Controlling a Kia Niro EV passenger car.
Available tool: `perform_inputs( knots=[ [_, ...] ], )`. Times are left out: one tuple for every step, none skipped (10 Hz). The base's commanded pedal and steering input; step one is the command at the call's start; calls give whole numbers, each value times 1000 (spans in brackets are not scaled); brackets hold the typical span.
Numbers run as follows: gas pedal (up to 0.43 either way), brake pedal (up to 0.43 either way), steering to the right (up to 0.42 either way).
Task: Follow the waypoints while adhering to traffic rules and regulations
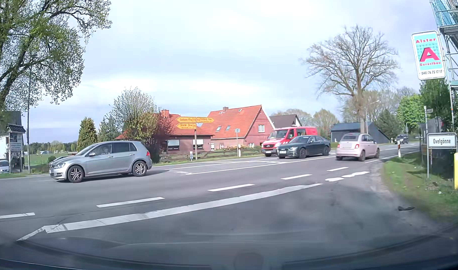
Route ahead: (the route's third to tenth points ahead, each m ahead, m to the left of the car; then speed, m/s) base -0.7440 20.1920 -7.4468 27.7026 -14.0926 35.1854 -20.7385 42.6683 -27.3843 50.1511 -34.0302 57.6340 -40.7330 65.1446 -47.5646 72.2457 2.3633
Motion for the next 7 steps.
perform_inputs(
  knots=[
    [0,152,-214],
    [0,152,-216],
    [0,152,-216],
    [0,152,-216],
    [0,146,-217],
    [0,140,-224],
    [0,140,-234]
  ],
)
